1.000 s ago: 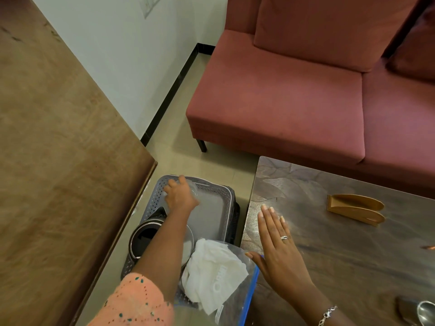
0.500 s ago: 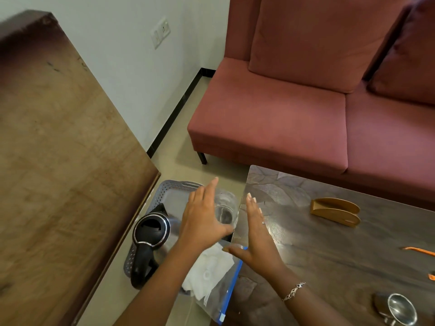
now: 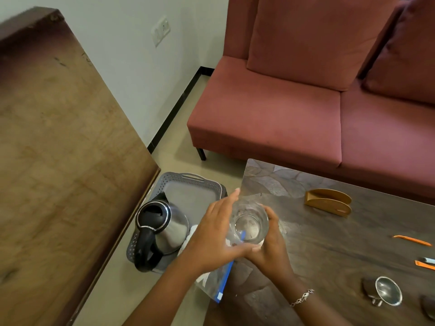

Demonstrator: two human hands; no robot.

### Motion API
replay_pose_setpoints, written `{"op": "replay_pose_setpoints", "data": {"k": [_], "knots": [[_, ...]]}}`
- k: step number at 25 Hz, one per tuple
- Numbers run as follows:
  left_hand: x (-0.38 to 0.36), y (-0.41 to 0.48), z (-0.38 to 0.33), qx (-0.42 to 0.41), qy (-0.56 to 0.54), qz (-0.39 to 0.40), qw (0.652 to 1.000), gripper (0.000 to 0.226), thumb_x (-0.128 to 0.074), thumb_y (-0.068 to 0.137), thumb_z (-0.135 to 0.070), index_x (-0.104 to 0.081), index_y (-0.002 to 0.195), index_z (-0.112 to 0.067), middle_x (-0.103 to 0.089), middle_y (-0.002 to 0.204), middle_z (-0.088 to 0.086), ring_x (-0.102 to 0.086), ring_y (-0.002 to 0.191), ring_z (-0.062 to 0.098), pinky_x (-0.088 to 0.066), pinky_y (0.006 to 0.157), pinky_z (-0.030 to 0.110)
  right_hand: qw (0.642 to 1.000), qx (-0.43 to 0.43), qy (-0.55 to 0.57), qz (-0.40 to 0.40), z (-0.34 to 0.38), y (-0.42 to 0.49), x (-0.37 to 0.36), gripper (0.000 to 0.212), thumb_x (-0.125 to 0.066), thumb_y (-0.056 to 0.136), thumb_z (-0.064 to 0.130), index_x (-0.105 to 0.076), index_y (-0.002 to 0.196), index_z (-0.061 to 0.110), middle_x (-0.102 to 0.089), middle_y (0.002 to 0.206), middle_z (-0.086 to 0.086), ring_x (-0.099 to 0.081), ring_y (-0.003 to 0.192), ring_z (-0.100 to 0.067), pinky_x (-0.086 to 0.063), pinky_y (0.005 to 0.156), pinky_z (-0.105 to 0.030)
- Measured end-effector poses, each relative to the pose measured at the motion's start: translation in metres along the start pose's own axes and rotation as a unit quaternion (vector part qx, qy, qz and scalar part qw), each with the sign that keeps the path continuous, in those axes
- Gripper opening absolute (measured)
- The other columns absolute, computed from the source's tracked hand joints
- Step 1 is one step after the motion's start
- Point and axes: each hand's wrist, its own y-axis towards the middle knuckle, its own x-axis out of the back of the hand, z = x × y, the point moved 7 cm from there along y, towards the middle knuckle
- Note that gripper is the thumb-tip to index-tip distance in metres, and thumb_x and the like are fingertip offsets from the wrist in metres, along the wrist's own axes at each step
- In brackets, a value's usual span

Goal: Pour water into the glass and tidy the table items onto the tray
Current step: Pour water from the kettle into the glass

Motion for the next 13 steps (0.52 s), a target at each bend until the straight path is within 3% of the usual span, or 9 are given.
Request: {"op": "replay_pose_setpoints", "data": {"k": [1, 3, 5, 8, 10, 13], "knots": [[0.006, -0.007, 0.016, 0.024, -0.05, -0.013, 0.998, 0.102, -0.068, 0.064, -0.06, -0.004, 0.142, -0.041, -0.027, 0.143, -0.015, -0.021, 0.129, -0.004, -0.024, 0.103, 0.019, 1.0, 0.0, -0.007, 0.003, 0.0, -0.002, 0.002, 0.084, -0.072, 0.059, 0.061, -0.021, 0.126, 0.05, -0.041, 0.123, 0.037, -0.051, 0.108, 0.005, -0.046, 0.085, -0.013], [0.027, -0.028, 0.074, 0.117, -0.102, -0.129, 0.979, 0.103, -0.072, 0.061, -0.06, -0.017, 0.143, -0.032, -0.028, 0.146, -0.007, -0.025, 0.132, 0.003, -0.026, 0.105, 0.025, 1.0, -0.008, -0.014, 0.012, -0.001, -0.006, 0.004, 0.087, -0.071, 0.056, 0.064, -0.019, 0.124, 0.053, -0.039, 0.121, 0.041, -0.049, 0.108, 0.009, -0.046, 0.079, -0.009], [0.04, -0.057, 0.143, 0.235, -0.061, -0.244, 0.939, 0.112, -0.076, 0.053, -0.061, -0.026, 0.142, -0.015, -0.032, 0.147, 0.008, -0.03, 0.134, 0.018, -0.029, 0.109, 0.033, 0.999, -0.015, -0.021, 0.021, -0.002, -0.01, 0.006, 0.089, -0.074, 0.053, 0.059, -0.02, 0.124, 0.05, -0.037, 0.121, 0.042, -0.048, 0.108, 0.01, -0.045, 0.076, -0.011], [0.025, -0.089, 0.224, 0.366, -0.004, -0.228, 0.902, 0.115, -0.084, 0.052, -0.048, -0.026, 0.141, -0.002, -0.039, 0.141, 0.019, -0.038, 0.131, 0.034, -0.034, 0.108, 0.048, 0.998, -0.021, -0.035, 0.037, -0.002, -0.014, 0.009, 0.094, -0.072, 0.052, 0.064, -0.024, 0.129, 0.04, -0.034, 0.121, 0.043, -0.047, 0.109, 0.011, -0.045, 0.079, -0.009], [0.007, -0.102, 0.252, 0.414, -0.034, -0.222, 0.882, 0.096, -0.086, 0.058, -0.029, -0.034, 0.134, -0.001, -0.048, 0.134, 0.02, -0.048, 0.121, 0.038, -0.041, 0.1, 0.048, 0.997, -0.021, -0.049, 0.051, -0.002, -0.016, 0.01, 0.096, -0.072, 0.053, 0.059, -0.031, 0.131, 0.019, -0.029, 0.121, 0.047, -0.043, 0.109, 0.016, -0.042, 0.078, -0.008], [0.0, -0.111, 0.27, 0.473, -0.145, -0.275, 0.824, 0.063, -0.078, 0.069, -0.006, -0.049, 0.123, 0.004, -0.057, 0.12, 0.026, -0.058, 0.105, 0.04, -0.047, 0.091, 0.048, 0.997, -0.019, -0.044, 0.067, 0.003, -0.021, 0.01, 0.093, -0.073, 0.056, 0.052, -0.031, 0.13, 0.016, -0.03, 0.121, 0.047, -0.042, 0.11, 0.017, -0.039, 0.082, -0.001]]}}
